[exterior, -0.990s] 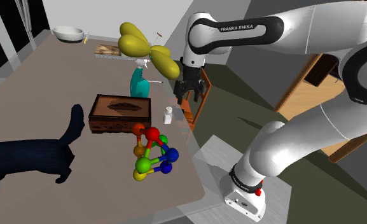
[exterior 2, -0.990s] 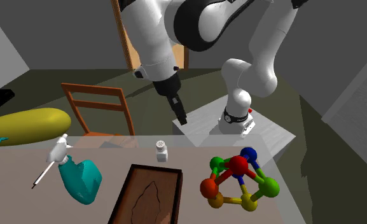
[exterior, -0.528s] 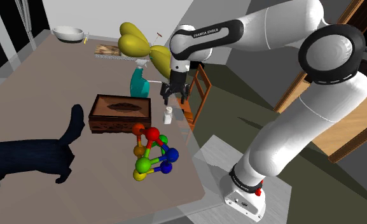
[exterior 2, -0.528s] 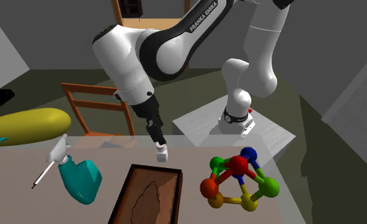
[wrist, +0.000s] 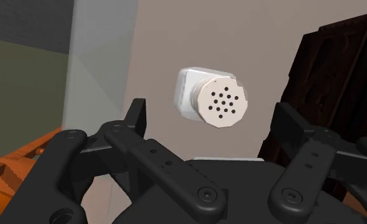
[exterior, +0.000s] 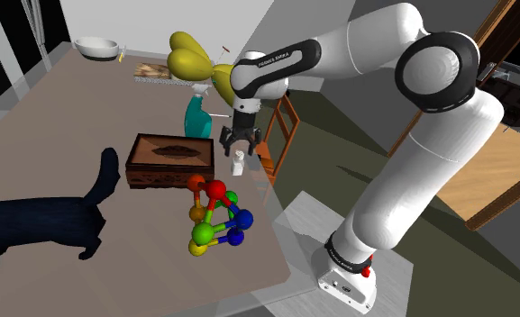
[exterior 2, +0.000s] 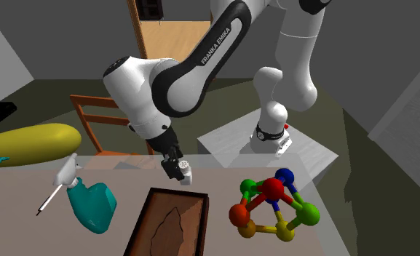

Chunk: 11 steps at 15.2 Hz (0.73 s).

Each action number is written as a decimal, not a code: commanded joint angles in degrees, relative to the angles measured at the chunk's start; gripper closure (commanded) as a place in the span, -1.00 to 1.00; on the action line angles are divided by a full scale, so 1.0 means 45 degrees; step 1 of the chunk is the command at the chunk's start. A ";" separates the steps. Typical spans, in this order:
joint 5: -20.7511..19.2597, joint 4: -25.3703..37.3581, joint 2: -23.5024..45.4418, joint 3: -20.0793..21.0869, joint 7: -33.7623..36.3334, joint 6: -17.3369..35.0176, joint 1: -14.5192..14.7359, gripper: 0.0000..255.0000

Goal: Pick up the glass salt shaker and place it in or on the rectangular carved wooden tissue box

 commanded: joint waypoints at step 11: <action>0.0083 -0.0335 0.0109 0.0052 -0.0025 0.0458 0.0052 1.00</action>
